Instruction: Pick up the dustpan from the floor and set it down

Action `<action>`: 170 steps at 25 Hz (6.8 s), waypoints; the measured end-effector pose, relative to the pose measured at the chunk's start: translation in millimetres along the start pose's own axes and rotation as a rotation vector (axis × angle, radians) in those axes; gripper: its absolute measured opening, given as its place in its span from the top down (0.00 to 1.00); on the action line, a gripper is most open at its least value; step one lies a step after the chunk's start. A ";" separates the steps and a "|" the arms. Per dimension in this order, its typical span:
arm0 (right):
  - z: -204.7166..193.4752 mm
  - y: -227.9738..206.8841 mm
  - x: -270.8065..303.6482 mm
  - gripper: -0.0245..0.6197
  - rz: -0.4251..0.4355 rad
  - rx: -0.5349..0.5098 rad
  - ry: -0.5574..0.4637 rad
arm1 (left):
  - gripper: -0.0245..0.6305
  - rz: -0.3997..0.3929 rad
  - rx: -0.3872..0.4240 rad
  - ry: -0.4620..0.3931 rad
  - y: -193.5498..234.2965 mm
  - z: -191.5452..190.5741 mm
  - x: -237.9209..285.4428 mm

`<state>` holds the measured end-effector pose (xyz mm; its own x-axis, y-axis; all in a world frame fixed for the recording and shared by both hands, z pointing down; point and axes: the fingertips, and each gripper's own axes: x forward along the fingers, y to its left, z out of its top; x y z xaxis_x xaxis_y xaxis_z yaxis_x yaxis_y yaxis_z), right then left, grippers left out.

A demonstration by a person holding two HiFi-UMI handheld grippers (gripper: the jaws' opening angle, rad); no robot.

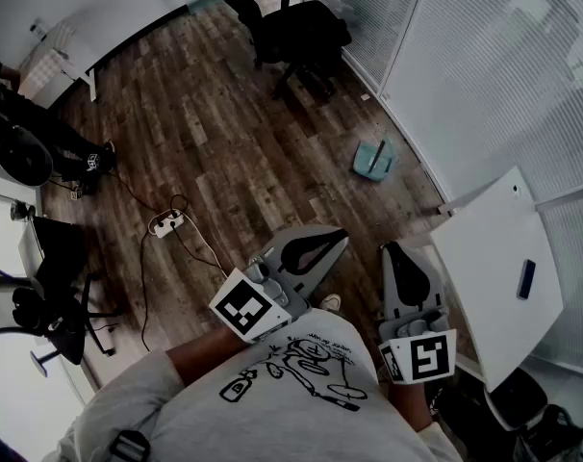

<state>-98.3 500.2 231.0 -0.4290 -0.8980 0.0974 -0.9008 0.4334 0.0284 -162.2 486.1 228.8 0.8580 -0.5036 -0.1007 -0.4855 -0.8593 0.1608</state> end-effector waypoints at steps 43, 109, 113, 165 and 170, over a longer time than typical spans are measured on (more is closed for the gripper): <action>-9.4 -176.6 92.1 0.94 -0.099 0.073 0.031 | 0.96 0.041 0.022 0.033 95.0 -3.3 153.3; 1.0 -327.9 421.1 0.94 -0.027 0.083 0.072 | 0.96 0.089 -0.027 0.062 411.9 4.7 338.5; -3.2 -337.0 420.7 0.94 -0.030 0.082 0.079 | 0.96 0.079 -0.033 0.061 407.7 1.3 346.7; -29.5 -432.8 403.3 0.94 -0.063 0.043 0.148 | 0.96 0.061 -0.097 0.126 389.0 -41.6 437.5; -39.0 -428.6 404.9 0.94 -0.062 0.057 0.165 | 0.96 0.060 -0.110 0.144 390.2 -51.0 433.8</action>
<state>116.7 -46.2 297.0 -0.3601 -0.8962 0.2592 -0.9294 0.3687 -0.0164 29.1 -63.1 297.8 0.8471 -0.5288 0.0530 -0.5221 -0.8093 0.2691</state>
